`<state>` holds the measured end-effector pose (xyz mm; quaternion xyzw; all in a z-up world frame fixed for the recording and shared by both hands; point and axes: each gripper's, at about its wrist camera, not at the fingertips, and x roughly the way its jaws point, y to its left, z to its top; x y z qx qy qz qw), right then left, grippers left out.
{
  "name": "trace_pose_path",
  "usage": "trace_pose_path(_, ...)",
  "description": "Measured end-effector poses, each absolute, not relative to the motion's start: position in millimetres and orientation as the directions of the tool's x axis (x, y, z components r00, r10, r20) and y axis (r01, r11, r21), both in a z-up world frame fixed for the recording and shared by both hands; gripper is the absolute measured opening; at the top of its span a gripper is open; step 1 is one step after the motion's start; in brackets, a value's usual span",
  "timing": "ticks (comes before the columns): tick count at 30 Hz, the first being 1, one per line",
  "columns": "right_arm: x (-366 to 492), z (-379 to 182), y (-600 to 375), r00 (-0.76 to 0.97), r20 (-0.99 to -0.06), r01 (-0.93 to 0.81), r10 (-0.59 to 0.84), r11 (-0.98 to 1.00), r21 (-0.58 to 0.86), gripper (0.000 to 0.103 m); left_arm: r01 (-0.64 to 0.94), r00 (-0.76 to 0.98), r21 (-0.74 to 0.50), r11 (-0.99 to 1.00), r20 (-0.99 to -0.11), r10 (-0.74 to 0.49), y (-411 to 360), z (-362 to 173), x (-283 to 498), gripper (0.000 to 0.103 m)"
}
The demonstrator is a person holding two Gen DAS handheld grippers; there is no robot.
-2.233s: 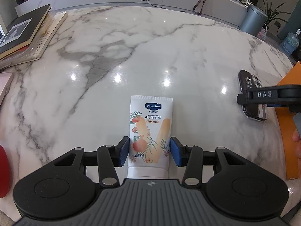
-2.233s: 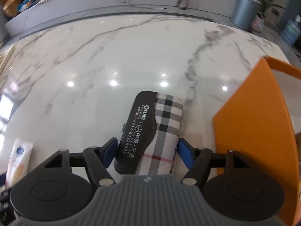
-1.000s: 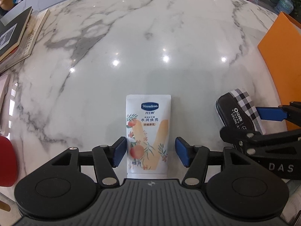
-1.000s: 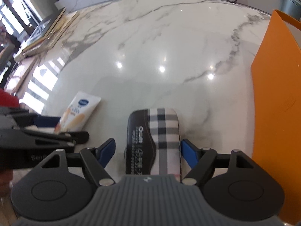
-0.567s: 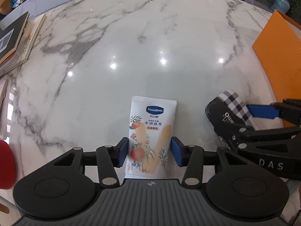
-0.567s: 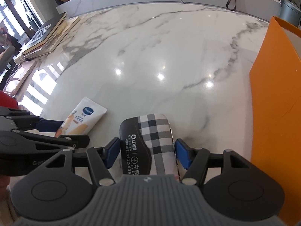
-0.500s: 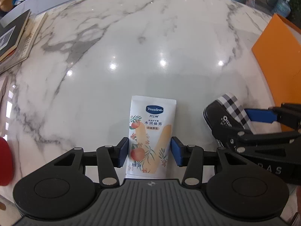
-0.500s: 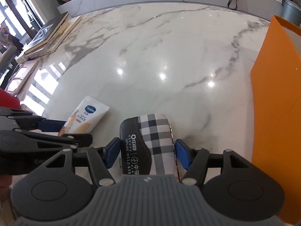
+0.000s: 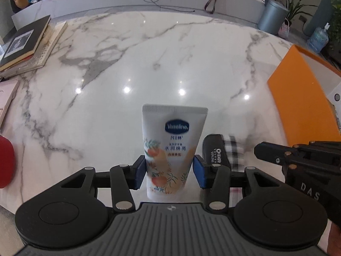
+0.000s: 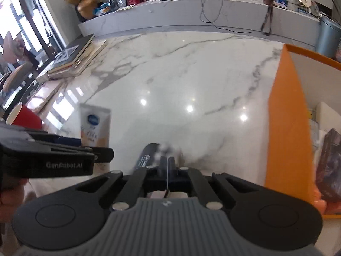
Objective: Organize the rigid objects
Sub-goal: 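Grasp the plaid case with the right tool while the left tool grasps the Vaseline tube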
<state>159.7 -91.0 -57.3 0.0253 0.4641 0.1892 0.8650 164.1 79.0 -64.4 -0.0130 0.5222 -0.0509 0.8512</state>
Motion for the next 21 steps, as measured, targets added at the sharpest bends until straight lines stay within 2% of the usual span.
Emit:
trace_pose_path(5, 155, -55, -94, 0.484, -0.793, -0.311, 0.371, 0.919, 0.241, 0.001, 0.092, 0.436, -0.062, 0.994, -0.895, -0.096, 68, -62, 161, 0.054)
trace_pose_path(7, 152, -58, -97, 0.469, -0.797, -0.310, 0.381, 0.916, 0.255, 0.006, 0.089, 0.431, -0.052, 0.995, -0.898, -0.085, 67, -64, 159, 0.054)
trace_pose_path(10, 154, -68, -102, 0.419, -0.807, -0.280, 0.416, 0.905, 0.321, 0.010, 0.073, 0.436, -0.042, 0.996, -0.897, -0.070, 71, -66, 162, 0.054)
trace_pose_path(12, 155, -77, -105, 0.379, -0.810, -0.244, 0.447, 0.893, 0.378, 0.016, 0.055, 0.437, -0.032, 0.998, -0.898, -0.053, 74, -66, 164, 0.054)
trace_pose_path(14, 155, -84, -106, 0.363, -0.811, -0.213, 0.458, 0.888, 0.406, 0.031, 0.053, 0.440, -0.022, 0.998, -0.897, -0.043, 76, -66, 166, 0.054)
trace_pose_path(18, 159, -94, -105, 0.343, -0.812, -0.163, 0.472, 0.882, 0.443, 0.034, 0.063, 0.444, -0.019, 0.998, -0.895, -0.045, 77, -69, 169, 0.053)
trace_pose_path(21, 163, -100, -99, 0.331, -0.816, -0.151, 0.473, 0.881, 0.449, 0.043, 0.064, 0.442, -0.025, 0.998, -0.895, -0.051, 79, -74, 173, 0.053)
